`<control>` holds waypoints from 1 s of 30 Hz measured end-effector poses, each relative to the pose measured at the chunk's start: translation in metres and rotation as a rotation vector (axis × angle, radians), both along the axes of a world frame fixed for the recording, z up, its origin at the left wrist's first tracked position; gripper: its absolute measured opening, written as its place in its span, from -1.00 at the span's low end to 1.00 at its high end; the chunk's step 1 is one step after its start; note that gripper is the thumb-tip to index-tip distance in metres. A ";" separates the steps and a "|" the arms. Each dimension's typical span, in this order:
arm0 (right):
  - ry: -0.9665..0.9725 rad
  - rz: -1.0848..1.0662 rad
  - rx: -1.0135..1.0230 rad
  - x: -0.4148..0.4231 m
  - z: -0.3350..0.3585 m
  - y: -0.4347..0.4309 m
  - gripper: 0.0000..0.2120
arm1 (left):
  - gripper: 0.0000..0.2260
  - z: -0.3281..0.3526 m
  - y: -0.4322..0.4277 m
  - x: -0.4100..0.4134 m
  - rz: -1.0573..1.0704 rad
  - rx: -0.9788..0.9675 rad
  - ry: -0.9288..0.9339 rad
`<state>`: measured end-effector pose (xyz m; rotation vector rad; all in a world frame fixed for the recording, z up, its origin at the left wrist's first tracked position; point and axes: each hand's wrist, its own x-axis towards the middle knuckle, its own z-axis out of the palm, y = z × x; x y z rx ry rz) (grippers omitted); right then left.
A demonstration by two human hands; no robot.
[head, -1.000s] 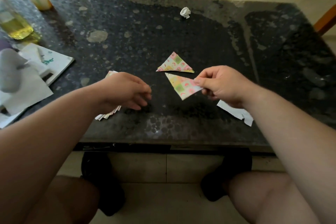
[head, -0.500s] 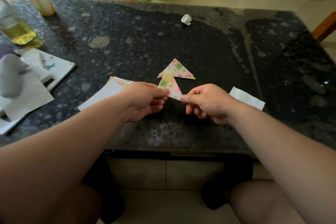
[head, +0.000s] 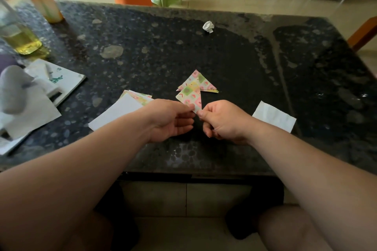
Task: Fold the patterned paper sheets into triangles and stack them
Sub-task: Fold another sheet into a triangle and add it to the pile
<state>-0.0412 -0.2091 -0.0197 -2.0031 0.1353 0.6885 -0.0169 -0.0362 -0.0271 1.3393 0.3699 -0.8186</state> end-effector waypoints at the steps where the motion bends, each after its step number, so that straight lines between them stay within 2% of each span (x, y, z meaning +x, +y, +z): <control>1: -0.001 0.006 -0.019 0.000 0.001 0.000 -0.69 | -0.93 0.000 0.001 0.000 -0.025 0.028 -0.019; 4: 0.016 -0.048 -0.018 0.006 0.000 -0.004 -0.78 | -0.90 0.003 0.005 0.003 -0.155 0.116 -0.099; 7: 0.003 -0.239 0.032 0.019 -0.004 -0.014 -0.86 | -0.93 0.008 0.009 0.007 -0.324 0.199 -0.154; 10: 0.018 -0.400 0.095 0.032 -0.003 -0.024 -0.95 | -0.92 0.013 0.010 0.015 -0.383 0.325 -0.230; 13: 0.018 -0.461 0.187 0.038 -0.003 -0.030 -0.96 | -0.95 0.018 0.009 0.027 -0.284 0.400 -0.302; 16: -0.021 -0.475 0.158 0.046 -0.003 -0.034 -0.94 | -0.93 0.016 0.011 0.041 -0.131 0.444 -0.366; 20: -0.054 -0.498 0.158 0.062 -0.003 -0.035 -0.89 | -0.92 0.010 0.012 0.061 -0.027 0.454 -0.391; 30: -0.072 -0.451 0.036 0.093 -0.012 -0.035 -0.87 | -0.90 -0.001 0.002 0.094 -0.023 0.566 -0.475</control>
